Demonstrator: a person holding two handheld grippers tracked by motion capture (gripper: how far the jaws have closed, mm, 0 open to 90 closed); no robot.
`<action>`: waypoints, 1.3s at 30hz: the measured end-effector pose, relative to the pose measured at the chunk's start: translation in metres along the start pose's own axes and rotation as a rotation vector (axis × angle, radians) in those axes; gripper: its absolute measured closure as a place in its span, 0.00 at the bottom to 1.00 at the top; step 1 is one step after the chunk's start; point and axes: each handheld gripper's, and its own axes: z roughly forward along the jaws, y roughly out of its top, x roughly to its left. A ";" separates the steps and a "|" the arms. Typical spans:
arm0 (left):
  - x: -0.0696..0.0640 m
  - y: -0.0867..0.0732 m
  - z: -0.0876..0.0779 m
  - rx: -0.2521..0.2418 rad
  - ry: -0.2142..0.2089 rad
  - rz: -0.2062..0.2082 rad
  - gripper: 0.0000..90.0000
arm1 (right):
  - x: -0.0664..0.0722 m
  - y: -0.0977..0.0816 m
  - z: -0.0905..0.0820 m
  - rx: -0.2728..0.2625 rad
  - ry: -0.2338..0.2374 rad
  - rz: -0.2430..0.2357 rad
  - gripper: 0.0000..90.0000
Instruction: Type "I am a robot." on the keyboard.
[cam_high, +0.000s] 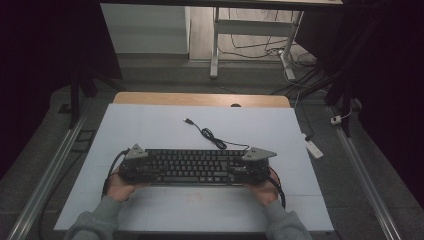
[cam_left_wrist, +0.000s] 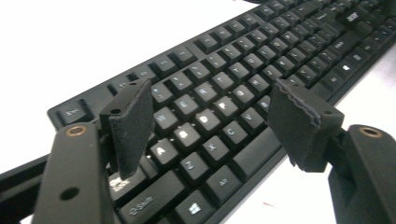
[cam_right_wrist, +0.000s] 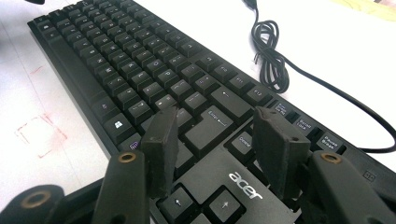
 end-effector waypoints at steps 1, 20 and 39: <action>0.001 0.000 0.000 0.000 0.004 -0.002 0.36 | 0.000 0.000 0.000 0.001 0.000 0.000 0.57; 0.002 0.001 -0.002 0.008 0.013 0.032 0.68 | 0.003 0.001 0.001 0.003 0.003 -0.011 0.56; 0.013 0.006 0.013 0.181 0.047 0.102 0.99 | 0.001 0.000 0.003 0.016 -0.006 -0.008 0.56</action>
